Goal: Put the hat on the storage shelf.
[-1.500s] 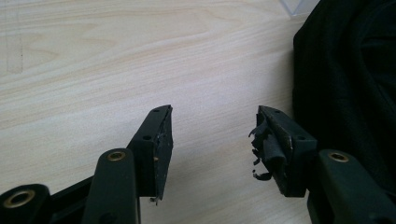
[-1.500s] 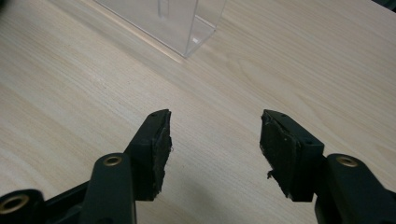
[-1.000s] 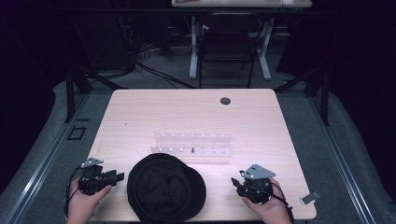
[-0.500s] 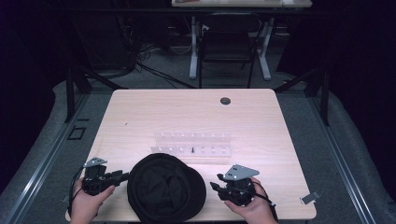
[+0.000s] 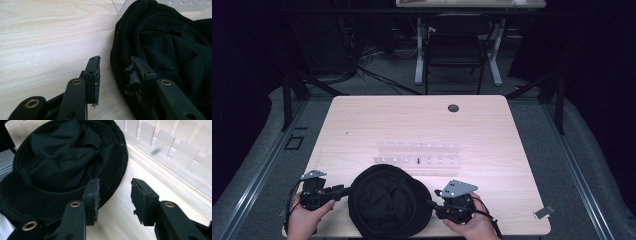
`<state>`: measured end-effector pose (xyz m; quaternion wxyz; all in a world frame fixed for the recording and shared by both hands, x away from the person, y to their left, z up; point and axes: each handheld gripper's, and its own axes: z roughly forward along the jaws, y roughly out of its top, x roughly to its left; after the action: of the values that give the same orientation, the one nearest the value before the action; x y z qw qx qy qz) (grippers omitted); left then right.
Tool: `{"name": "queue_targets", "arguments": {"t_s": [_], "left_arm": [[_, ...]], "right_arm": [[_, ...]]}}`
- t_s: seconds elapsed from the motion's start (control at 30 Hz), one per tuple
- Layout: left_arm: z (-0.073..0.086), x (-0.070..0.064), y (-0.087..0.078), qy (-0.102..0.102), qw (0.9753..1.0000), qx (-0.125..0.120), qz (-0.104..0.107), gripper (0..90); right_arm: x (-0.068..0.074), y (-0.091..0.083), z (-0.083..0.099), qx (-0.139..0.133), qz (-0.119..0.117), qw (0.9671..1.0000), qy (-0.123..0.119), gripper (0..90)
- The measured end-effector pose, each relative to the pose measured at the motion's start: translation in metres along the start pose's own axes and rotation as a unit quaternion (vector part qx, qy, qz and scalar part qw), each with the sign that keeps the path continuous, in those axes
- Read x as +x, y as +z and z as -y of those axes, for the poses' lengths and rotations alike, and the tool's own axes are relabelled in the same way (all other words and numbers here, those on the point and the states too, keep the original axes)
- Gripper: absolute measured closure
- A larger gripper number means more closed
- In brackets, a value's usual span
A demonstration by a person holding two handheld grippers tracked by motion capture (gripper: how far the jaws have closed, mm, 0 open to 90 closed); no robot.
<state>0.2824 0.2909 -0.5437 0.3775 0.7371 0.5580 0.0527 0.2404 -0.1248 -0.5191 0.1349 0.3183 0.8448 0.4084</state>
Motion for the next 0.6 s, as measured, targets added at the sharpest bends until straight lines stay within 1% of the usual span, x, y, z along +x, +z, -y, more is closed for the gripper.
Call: {"name": "queue_targets", "arguments": {"t_s": [0.03,0.13,0.17,0.33,0.4,0.43,0.6], "left_arm": [[-0.0001,0.0003,0.0005,-0.004,1.0,0.002,0.002,62.1],[-0.0012,0.0016,0.002,-0.017,0.9997,0.006,0.015,64.9],[-0.0017,0.0018,0.0022,-0.017,0.9997,0.007,0.018,65.4],[-0.0025,0.0005,0.0029,-0.016,0.9996,0.011,0.021,66.6],[-0.0025,-0.0011,0.0024,-0.018,0.9994,0.016,0.026,67.7],[-0.0022,-0.0014,0.002,-0.016,0.9994,0.017,0.027,68.1],[-0.0002,-0.0029,0.0016,-0.023,0.9988,0.025,0.034,69.5]], "right_arm": [[0.0002,0.0009,0.0006,0.003,-0.002,1.0,-0.003,58.3],[0.0007,0.003,0.0016,0.009,-0.01,0.9999,0.002,60.2],[0.001,0.0037,0.0019,0.009,-0.014,0.9998,0.005,60.9],[0.0013,0.0051,0.0033,0.01,-0.021,0.9997,0.003,65.9],[0.0016,0.0066,0.0037,0.009,-0.019,0.9998,0.001,66.3],[0.0015,0.007,0.0037,0.009,-0.017,0.9998,-0.002,66.4],[-0.001,0.0081,0.0038,0.009,-0.01,0.9999,-0.007,66.7]]}}
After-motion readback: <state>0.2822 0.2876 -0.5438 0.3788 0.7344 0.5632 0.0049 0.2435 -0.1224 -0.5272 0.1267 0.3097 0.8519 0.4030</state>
